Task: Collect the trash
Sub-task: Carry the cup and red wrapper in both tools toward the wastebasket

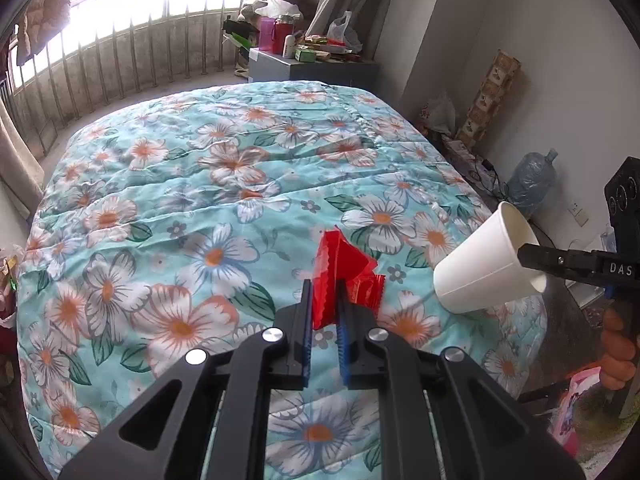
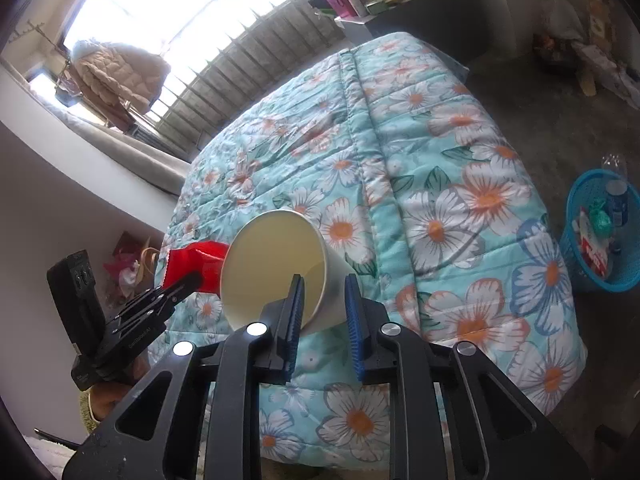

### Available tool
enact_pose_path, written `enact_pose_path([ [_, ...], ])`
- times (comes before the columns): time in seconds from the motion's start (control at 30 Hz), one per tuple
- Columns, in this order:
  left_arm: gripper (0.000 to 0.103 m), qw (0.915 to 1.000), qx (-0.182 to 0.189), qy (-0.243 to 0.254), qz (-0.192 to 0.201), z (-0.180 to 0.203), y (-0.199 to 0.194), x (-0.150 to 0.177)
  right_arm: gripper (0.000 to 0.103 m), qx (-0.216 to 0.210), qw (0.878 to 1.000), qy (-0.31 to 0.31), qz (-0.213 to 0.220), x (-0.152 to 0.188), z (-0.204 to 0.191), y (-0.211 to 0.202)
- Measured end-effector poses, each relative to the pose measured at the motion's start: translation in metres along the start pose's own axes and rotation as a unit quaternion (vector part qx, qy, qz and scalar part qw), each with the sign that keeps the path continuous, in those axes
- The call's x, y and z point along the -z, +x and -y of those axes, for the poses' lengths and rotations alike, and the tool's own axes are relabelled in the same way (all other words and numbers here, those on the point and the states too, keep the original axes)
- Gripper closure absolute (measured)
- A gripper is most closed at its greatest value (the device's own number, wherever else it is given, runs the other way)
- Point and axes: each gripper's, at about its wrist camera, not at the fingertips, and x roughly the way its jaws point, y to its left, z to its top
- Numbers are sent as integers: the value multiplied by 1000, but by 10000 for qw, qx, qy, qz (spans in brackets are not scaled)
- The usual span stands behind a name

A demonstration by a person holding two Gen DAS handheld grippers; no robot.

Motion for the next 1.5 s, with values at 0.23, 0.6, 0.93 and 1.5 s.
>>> enact_pose_path([
  [0.23, 93, 9998, -187, 96, 52, 5, 0, -3, 100, 63, 9999, 124, -26, 1, 5, -1],
  [0.6, 93, 9982, -463, 321, 226, 15, -6, -5, 101, 10, 9998, 176, 53, 3, 9, -8],
  [0.93, 93, 9962, -608, 459, 423, 21, -18, -7, 101, -45, 9997, 83, 228, 2, 4, -21],
  [1.5, 93, 9942, -676, 567, 611, 31, -35, -7, 101, -59, 9989, 83, 462, 5, 7, -45],
])
